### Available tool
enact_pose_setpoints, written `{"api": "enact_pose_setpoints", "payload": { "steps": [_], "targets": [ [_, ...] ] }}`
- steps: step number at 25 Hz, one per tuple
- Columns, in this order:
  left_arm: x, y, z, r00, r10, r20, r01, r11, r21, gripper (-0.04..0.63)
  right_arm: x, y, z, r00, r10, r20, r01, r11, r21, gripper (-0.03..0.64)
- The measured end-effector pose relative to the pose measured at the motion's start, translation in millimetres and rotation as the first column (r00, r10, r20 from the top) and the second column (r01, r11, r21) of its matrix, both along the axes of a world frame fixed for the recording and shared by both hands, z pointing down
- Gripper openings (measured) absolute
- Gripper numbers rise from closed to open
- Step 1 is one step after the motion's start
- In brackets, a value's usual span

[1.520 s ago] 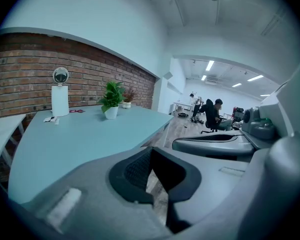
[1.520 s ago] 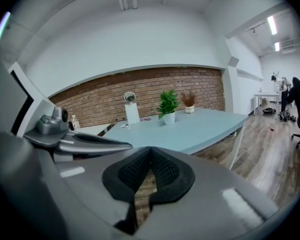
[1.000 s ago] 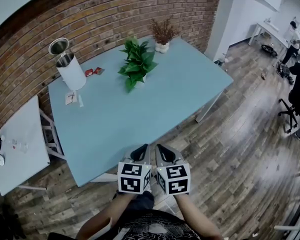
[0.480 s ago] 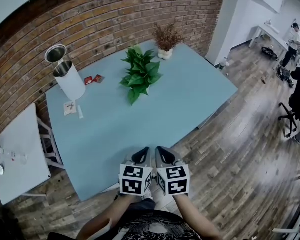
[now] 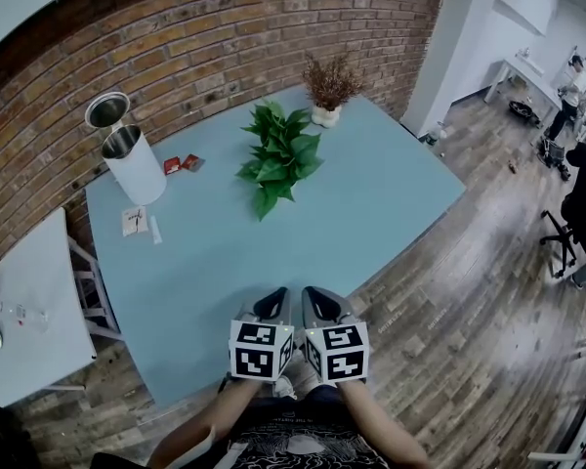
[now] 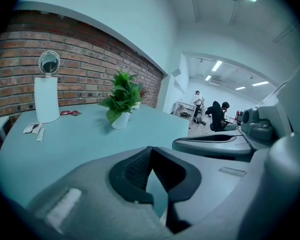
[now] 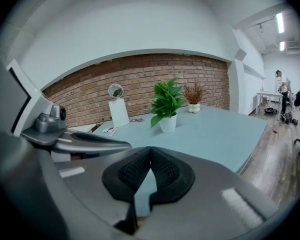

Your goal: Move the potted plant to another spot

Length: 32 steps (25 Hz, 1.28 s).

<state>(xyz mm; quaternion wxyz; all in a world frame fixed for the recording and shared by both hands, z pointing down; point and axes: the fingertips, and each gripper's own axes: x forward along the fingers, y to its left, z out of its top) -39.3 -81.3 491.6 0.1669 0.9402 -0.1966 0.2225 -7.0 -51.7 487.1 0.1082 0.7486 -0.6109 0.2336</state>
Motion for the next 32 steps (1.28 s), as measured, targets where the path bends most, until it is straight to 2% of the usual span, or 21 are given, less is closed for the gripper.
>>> {"api": "enact_pose_setpoints", "payload": {
  "steps": [6, 15, 24, 32],
  "targets": [
    [8.0, -14.6, 1.2, 1.0, -0.012, -0.01, 0.012, 1.0, -0.003, -0.005, 7.3, -15.4, 2.7, 1.0, -0.015, -0.012, 0.015, 1.0, -0.003, 0.006],
    [19.7, -40.4, 8.1, 0.997, -0.082, -0.006, 0.082, 0.996, -0.021, -0.005, 25.5, -48.6, 7.5, 0.997, -0.078, -0.015, 0.078, 0.997, -0.008, 0.006],
    [51.7, -61.6, 18.4, 0.985, -0.17, 0.008, 0.171, 0.984, -0.051, -0.005, 59.7, -79.1, 13.4, 0.984, -0.176, -0.021, 0.175, 0.984, -0.029, 0.006],
    [74.5, -89.5, 23.2, 0.965, -0.26, 0.017, 0.261, 0.964, -0.06, -0.005, 93.0, -113.1, 15.9, 0.965, -0.257, -0.05, 0.256, 0.966, -0.028, 0.006]
  ]
}}
